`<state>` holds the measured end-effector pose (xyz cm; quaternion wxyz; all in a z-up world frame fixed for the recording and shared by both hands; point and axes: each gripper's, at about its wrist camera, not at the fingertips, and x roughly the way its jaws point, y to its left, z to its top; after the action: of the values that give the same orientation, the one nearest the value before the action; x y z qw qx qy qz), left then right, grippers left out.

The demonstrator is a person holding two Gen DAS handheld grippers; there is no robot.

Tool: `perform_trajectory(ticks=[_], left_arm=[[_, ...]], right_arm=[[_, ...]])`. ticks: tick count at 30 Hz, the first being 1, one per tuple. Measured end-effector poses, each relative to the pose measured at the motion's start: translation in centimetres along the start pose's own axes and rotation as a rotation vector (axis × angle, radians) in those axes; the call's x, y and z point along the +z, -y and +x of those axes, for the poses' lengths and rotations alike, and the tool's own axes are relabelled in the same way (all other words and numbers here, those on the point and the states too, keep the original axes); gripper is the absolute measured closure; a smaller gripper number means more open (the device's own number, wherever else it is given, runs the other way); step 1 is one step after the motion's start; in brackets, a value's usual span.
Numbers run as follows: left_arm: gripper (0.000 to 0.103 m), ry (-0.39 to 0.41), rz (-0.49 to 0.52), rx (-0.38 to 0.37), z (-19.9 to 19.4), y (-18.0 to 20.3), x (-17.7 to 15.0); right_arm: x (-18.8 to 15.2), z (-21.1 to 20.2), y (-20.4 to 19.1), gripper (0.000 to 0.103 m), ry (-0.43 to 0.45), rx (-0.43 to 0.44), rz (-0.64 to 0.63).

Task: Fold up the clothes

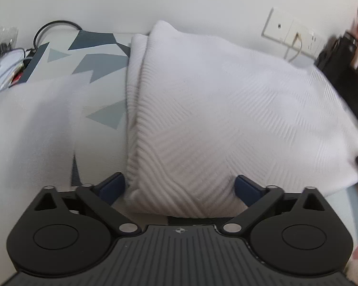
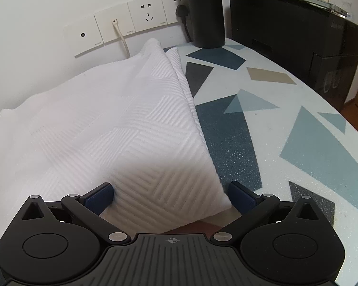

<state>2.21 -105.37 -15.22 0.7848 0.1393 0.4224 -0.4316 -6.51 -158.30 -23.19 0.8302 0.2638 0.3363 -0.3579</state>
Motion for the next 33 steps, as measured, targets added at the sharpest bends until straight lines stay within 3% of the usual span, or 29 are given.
perform_trajectory(ticks=[4, 8, 16, 33], left_arm=[[0.000, -0.002, 0.043, 0.068, 0.5, 1.5, -0.3], [0.000, 0.018, 0.047, 0.090, 0.5, 1.9, -0.7], [0.000, 0.033, 0.032, 0.110, 0.5, 2.1, -0.8], [0.000, 0.045, 0.009, 0.127, 0.6, 2.2, -0.7]], right_arm=[[-0.3, 0.1, -0.5, 0.001, 0.008, -0.023, -0.027], [-0.7, 0.3, -1.1, 0.001, 0.021, -0.056, -0.053], [-1.0, 0.6, -1.8, 0.001, 0.039, -0.101, -0.077], [-0.7, 0.6, -1.7, 0.001, 0.035, -0.102, -0.037]])
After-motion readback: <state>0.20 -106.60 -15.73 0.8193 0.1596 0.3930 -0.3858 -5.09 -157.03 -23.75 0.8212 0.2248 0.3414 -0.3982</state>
